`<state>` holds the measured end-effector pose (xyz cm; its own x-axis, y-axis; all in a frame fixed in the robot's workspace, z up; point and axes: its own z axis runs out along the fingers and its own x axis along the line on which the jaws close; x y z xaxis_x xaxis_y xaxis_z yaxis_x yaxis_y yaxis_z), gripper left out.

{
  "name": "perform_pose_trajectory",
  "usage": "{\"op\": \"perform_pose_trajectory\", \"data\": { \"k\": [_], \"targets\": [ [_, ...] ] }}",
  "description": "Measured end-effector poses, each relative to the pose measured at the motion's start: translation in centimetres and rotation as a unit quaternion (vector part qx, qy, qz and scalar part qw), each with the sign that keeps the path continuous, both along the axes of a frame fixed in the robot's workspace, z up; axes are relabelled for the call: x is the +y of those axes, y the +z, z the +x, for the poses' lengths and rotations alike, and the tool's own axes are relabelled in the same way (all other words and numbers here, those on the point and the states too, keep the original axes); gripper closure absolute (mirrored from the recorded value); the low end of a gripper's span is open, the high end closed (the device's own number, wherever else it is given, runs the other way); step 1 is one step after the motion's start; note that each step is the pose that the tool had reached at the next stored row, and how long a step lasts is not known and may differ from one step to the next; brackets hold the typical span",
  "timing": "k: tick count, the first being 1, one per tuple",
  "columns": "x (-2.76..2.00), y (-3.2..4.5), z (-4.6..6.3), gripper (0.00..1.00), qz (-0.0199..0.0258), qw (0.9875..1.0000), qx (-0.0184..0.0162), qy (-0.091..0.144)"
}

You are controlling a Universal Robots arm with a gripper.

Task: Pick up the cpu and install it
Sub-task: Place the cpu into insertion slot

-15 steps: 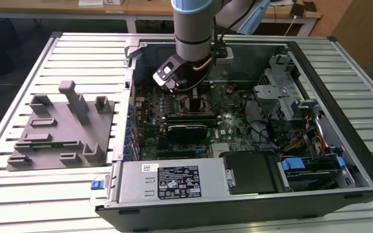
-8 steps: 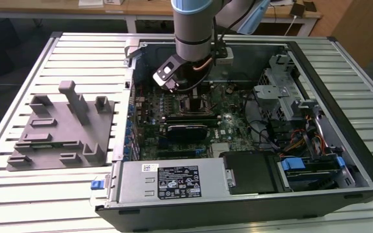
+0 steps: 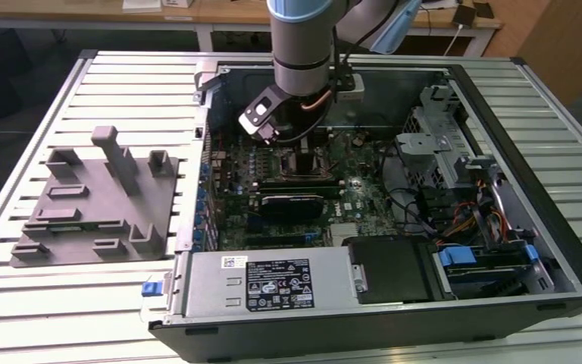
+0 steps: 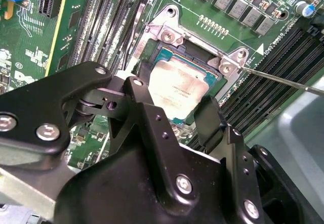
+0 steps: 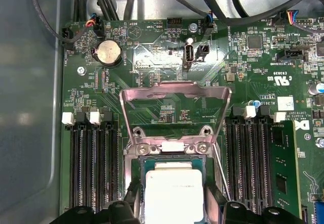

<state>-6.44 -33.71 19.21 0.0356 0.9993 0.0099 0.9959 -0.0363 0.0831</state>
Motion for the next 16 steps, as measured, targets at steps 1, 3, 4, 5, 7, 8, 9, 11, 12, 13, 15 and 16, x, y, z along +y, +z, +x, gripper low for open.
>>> {"op": "perform_pose_trajectory", "data": {
  "k": [1,3,4,5,7,8,9,11,12,13,15,16],
  "targets": [
    [0.0,0.14,0.0,0.38,0.0001,1.0,-0.0001,0.0],
    [0.0,0.57,0.0,0.38,0.0001,1.0,0.0,0.0],
    [0.01,0.79,0.0,0.38,0.0002,1.0,-0.0001,0.0],
    [0.0,0.99,0.0,0.38,0.0001,1.0,-0.0001,0.0],
    [0.01,1.07,0.0,0.38,0.0001,1.0,-0.0001,0.0],
    [0.01,1.07,0.0,0.38,0.0002,1.0,-0.0001,0.0],
    [0.01,1.07,0.01,0.38,0.0002,1.0,-0.0001,0.0],
    [0.01,1.08,0.0,0.38,0.0002,1.0,-0.0001,0.0],
    [0.01,1.08,0.0,0.4,0.0001,1.0,-0.0001,0.0],
    [0.01,1.08,0.0,0.46,0.0001,1.0,-0.0001,0.0],
    [0.01,1.09,0.0,0.52,0.0001,1.0,-0.0001,0.0],
    [0.01,1.09,0.0,0.52,0.0001,1.0,-0.0001,0.0]
  ]
}}
